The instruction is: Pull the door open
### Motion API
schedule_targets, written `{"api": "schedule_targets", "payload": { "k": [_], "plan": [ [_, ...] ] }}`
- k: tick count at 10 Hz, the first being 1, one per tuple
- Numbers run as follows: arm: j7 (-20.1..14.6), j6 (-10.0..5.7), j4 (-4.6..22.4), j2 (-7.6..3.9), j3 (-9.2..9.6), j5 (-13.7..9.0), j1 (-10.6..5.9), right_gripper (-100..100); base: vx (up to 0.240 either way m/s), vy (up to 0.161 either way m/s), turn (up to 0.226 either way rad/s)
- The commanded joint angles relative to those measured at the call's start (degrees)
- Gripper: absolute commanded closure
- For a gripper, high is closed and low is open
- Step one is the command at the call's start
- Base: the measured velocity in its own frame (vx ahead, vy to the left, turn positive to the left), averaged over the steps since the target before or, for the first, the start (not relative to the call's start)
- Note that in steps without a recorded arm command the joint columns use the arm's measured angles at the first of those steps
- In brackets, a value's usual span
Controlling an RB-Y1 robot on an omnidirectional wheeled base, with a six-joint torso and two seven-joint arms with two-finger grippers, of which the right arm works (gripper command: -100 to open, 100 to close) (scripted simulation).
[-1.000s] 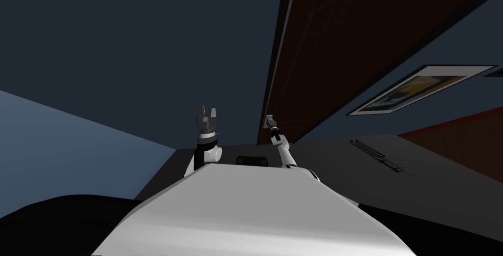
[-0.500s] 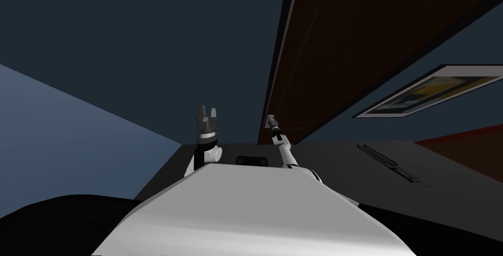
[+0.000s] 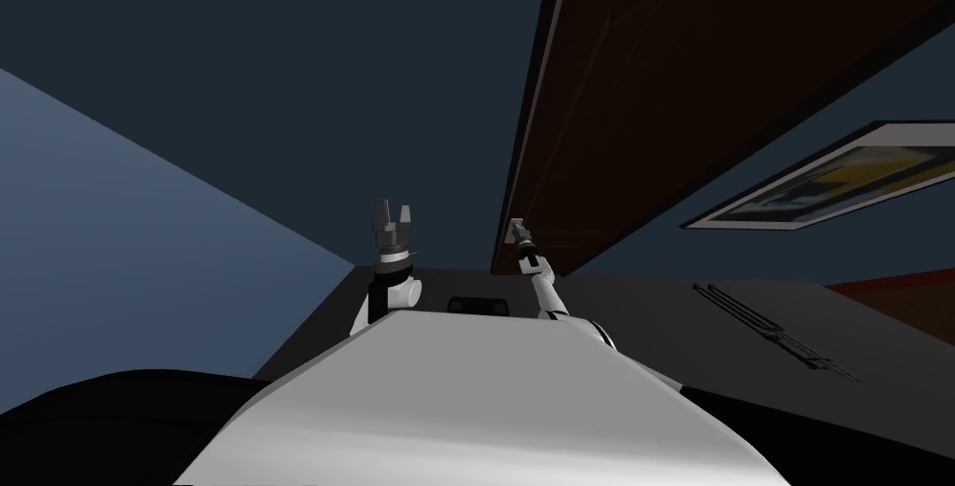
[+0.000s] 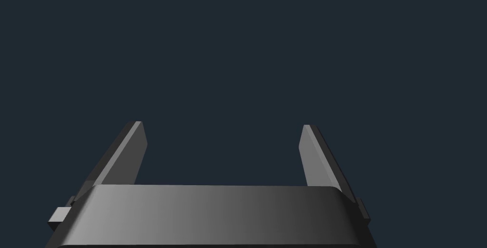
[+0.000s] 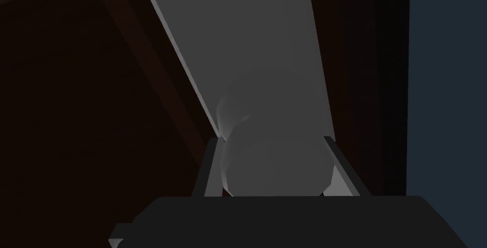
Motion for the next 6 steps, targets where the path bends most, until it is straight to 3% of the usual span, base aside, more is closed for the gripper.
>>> {"api": "schedule_targets", "payload": {
  "k": [1,6],
  "plan": [
    [-2.9,-0.21,0.7,0.28,0.28,-1.3,0.08,100,-0.069,-0.029,0.137],
    [-9.8,-0.4,1.3,-0.32,-0.19,-3.9,-0.15,100,-0.039,-0.021,0.079]
  ]
}}
